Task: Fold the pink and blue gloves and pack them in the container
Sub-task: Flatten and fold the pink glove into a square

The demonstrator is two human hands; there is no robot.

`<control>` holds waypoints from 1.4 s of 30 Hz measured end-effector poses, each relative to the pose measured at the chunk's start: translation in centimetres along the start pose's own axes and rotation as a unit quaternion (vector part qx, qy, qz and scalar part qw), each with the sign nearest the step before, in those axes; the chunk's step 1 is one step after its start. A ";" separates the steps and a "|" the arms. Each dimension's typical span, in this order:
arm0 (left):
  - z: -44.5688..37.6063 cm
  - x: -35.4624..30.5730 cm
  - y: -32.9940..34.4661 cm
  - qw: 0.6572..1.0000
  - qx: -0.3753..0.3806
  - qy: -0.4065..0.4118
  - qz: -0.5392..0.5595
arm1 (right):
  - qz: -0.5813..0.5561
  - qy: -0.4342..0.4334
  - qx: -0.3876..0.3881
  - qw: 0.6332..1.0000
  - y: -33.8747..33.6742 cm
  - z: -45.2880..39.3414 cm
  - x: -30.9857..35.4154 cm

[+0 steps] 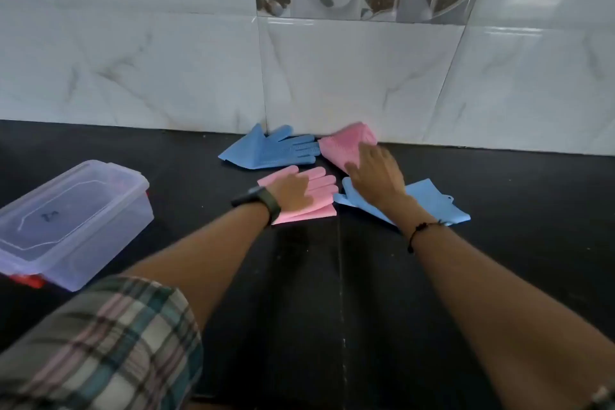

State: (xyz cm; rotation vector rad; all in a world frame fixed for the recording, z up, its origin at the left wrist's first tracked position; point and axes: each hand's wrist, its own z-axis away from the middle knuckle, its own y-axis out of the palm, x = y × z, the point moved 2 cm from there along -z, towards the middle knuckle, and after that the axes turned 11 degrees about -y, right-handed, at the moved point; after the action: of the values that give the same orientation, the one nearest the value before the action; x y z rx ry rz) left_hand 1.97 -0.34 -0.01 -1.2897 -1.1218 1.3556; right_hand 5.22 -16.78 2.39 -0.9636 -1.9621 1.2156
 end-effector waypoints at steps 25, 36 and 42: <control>4.7 9.8 6.0 0.776 0.162 -0.113 0.599 | 0.017 -0.141 -0.067 0.988 4.3 7.5 9.2; 2.2 11.8 6.2 0.671 -0.004 -0.482 0.563 | -0.046 -0.262 0.265 0.927 6.3 14.7 15.7; 2.1 11.8 5.7 0.822 -0.042 -0.444 0.353 | -0.063 -0.251 0.335 0.906 5.9 14.1 16.3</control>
State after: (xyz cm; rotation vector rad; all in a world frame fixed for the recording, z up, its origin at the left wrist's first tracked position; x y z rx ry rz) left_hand -0.58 10.42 -7.39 -1.1833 -1.3468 2.6756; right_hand -13.37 -7.80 -6.21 -0.1708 -1.6938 2.0138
